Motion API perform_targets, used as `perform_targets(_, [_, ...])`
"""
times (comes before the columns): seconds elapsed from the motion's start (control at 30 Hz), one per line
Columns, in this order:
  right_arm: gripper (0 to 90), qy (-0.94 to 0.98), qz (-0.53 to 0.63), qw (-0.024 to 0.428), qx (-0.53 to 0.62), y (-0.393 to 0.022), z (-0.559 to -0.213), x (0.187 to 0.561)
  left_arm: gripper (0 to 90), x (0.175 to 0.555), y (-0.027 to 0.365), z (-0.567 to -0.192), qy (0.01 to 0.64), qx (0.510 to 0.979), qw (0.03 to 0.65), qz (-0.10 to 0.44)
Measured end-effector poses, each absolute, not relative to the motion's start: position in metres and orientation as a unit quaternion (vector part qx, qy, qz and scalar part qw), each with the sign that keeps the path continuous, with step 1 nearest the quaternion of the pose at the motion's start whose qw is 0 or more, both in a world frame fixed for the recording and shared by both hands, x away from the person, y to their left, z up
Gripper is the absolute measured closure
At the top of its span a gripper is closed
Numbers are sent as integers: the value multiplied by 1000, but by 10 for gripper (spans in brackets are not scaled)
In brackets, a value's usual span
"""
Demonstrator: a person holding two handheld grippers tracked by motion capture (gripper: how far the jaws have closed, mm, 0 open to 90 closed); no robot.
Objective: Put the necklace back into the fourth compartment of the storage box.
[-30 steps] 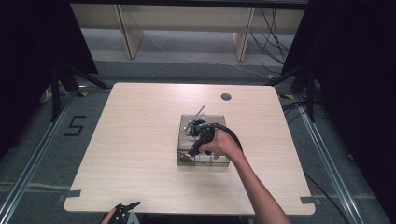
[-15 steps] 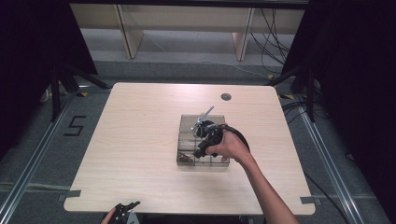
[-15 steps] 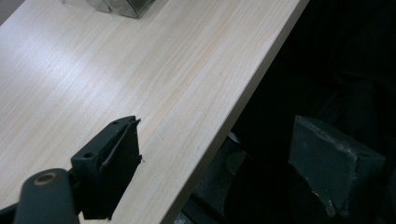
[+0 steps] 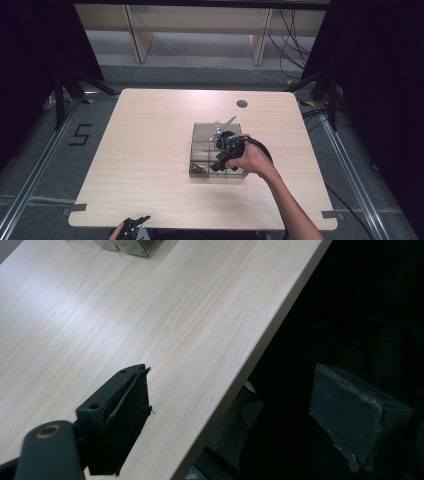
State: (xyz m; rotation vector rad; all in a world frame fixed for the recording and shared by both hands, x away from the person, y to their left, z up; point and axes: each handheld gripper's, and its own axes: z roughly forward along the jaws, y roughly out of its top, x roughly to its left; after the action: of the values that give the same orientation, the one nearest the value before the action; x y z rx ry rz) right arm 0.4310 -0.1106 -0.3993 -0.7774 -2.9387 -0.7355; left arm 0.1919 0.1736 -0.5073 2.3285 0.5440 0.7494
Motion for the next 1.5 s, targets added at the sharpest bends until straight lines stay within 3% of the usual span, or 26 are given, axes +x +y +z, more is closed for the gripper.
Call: perform_targets(1.5, [297,-929,-275,0,-250,-139,-405,389,157,191,176,-505,221,874,329,282])
